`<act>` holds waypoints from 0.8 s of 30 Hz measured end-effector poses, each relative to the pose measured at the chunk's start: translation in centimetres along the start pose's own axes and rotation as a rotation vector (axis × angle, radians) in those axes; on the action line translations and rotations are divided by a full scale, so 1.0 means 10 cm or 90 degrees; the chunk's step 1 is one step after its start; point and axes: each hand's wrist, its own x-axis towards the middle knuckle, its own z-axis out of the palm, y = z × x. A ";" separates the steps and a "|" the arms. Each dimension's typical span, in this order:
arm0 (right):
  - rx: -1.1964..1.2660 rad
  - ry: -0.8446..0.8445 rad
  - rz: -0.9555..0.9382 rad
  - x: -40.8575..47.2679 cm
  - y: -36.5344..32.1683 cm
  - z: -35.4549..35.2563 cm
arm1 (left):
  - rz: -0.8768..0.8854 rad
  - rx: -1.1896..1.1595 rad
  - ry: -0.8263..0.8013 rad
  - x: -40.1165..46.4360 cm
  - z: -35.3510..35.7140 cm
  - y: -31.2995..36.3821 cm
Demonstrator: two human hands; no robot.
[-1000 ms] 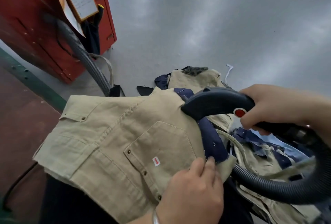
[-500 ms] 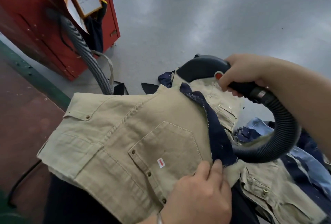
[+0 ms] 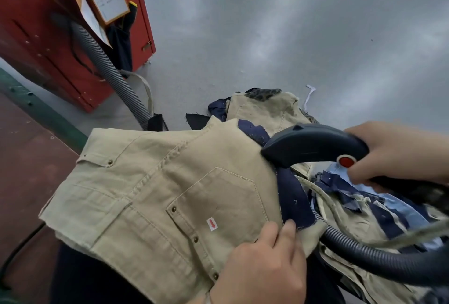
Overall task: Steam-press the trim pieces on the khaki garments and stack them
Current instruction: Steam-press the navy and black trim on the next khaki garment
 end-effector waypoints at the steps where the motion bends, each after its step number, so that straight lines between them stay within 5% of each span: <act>1: 0.008 0.000 -0.006 0.04 -0.03 0.04 | 0.001 0.003 -0.002 -0.01 0.00 0.00; 17: 0.038 0.214 -0.035 0.76 -0.67 -0.04 | -0.009 -0.006 -0.016 0.01 0.00 0.01; 24: -0.009 0.112 -0.044 0.05 -0.07 -0.20 | 0.008 0.007 -0.023 -0.01 0.00 -0.02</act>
